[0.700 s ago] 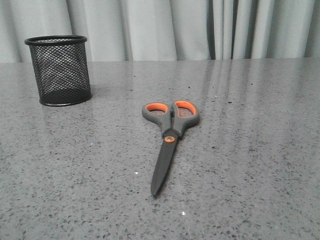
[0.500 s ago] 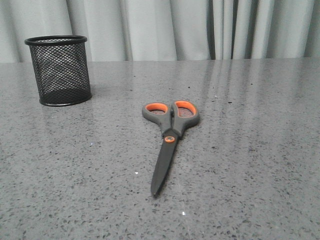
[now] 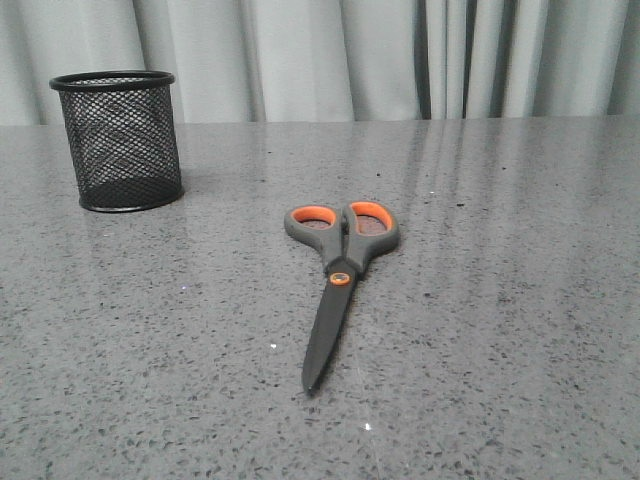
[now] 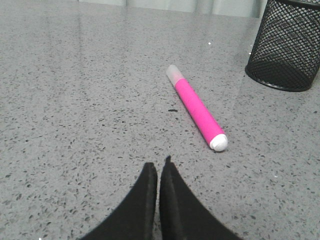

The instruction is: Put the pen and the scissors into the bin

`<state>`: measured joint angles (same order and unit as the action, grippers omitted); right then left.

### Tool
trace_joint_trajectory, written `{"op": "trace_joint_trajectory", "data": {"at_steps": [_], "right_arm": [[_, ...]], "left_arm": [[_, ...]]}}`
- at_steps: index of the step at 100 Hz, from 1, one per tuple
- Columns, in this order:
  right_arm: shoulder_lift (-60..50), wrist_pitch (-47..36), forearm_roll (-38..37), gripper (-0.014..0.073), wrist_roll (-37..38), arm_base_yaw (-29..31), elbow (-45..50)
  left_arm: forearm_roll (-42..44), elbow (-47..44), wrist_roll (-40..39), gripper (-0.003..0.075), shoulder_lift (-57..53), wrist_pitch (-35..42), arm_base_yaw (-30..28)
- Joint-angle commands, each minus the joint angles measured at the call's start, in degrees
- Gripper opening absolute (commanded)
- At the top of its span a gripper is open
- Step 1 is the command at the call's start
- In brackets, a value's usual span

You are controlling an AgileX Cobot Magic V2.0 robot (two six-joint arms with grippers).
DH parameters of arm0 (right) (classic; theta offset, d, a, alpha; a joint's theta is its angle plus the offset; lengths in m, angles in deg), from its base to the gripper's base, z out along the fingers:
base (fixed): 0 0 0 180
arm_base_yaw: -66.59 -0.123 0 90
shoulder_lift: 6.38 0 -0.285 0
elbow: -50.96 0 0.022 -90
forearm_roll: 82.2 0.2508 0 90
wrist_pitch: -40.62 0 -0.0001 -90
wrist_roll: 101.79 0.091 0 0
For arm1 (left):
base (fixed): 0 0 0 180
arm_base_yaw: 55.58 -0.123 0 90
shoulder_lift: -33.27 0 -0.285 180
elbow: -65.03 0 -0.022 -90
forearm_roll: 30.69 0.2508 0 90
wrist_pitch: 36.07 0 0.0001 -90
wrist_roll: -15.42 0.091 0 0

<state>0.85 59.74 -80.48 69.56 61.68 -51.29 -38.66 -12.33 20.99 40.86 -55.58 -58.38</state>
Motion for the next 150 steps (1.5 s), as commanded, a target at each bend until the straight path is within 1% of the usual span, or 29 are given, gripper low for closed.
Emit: {"op": "trace_joint_trajectory", "data": {"at_steps": [1,10,29,39,44,51,56,58,63,65,80,85,91,95,100,109,118,122,126,134,141,146,150], "right_arm": [[-1.2,-4.4,-0.2,-0.007,-0.2,0.5,0.8],[-1.2,-10.3,-0.2,-0.007,-0.2,0.5,0.8],[-1.2,-30.3,-0.2,-0.007,-0.2,0.5,0.8],[-1.2,-38.4,-0.2,-0.007,0.1,0.5,0.8],[-1.2,-40.8,0.2,-0.007,3.6,0.5,0.8],[-1.2,-43.4,0.2,-0.007,10.1,0.5,0.8],[-1.2,-44.6,0.2,-0.007,15.4,0.5,0.8],[-1.2,-44.9,0.2,-0.007,16.3,0.5,0.8],[-1.2,-45.3,0.2,-0.007,17.7,0.5,0.8],[-1.2,-45.4,0.2,-0.007,17.8,0.5,0.8],[-1.1,-44.7,0.3,-0.0069,17.9,0.5,0.8],[-1.1,-43.2,2.4,-0.0068,17.9,0.5,0.8],[-1.1,-37.5,6.9,-0.0068,18.5,0.5,-0.4],[-1.1,-33.0,10.0,-0.0068,18.5,0.5,-1.4],[-0.9,-29.2,10.7,-0.0068,18.5,0.5,-3.1],[-0.1,-27.2,10.7,-0.0067,18.5,0.5,-5.5],[1.3,-25.2,10.7,-0.0064,18.5,0.5,-8.7],[2.7,-21.6,10.6,-0.0051,18.3,0.5,-11.2],[4.1,-18.6,10.2,-0.004,17.5,0.5,-13.0],[7.9,-13.5,10.1,-0.0018,16.2,0.5,-16.8],[11.9,-11.6,10.1,0.0031,16.2,0.5,-20.0],[14.8,-10.5,10.1,0.0095,16.2,0.5,-22.2],[17.2,-9.5,10.1,0.0163,16.2,0.5,-24.1]], "left_arm": [[-0.2,-2.4,-0.3,-0.0019,-1.8,2.3,-0.1],[-0.2,-2.4,-0.3,-0.0019,-1.8,2.3,-0.1],[0.6,-2.4,0.1,-0.0019,-1.8,2.7,-0.1],[2.3,-2.4,0.1,-0.0019,-1.8,6.1,-0.1],[1.5,-2.4,0.1,-0.0019,-1.8,8.1,-0.1],[-3.8,-2.4,0.1,-0.0019,-1.8,10.3,-0.1],[-10.0,-2.4,0.1,-0.0019,-1.8,11.4,-0.1],[-11.8,-2.4,0.1,-0.0019,-1.8,11.9,-0.1],[-20.8,-2.4,0.1,-0.0019,-1.8,12.9,-0.1],[-22.7,-2.4,0.1,-0.0019,-1.8,13.2,-0.1],[-40.1,-2.4,0.1,-0.0019,-1.8,15.6,-0.1],[-44.7,-2.4,0.1,-0.0019,-1.8,17.0,-0.1],[-50.4,-2.3,0.1,-0.0019,-1.8,17.6,-0.1],[-52.2,-2.3,0.1,-0.0019,-1.8,17.8,-0.1],[-53.7,-2.2,0.1,-0.0019,-1.8,17.9,-0.1],[-52.0,-0.4,0.7,-0.0008,-1.8,16.6,-0.1],[-43.7,3.6,6.5,0.0048,-1.7,13.5,-0.1],[-40.4,6.6,8.1,0.0086,-1.3,12.2,-0.1],[-37.9,8.8,8.1,0.011,-0.5,11.2,-0.1],[-35.8,13.8,8.1,0.0148,3.1,8.3,-0.1],[-33.5,18.9,8.1,0.0165,8.4,3.5,-0.1],[-31.3,22.7,8.1,0.0176,12.9,-0.6,-0.1],[-29.6,25.9,8.1,0.019,16.3,-2.7,-0.1]]}}
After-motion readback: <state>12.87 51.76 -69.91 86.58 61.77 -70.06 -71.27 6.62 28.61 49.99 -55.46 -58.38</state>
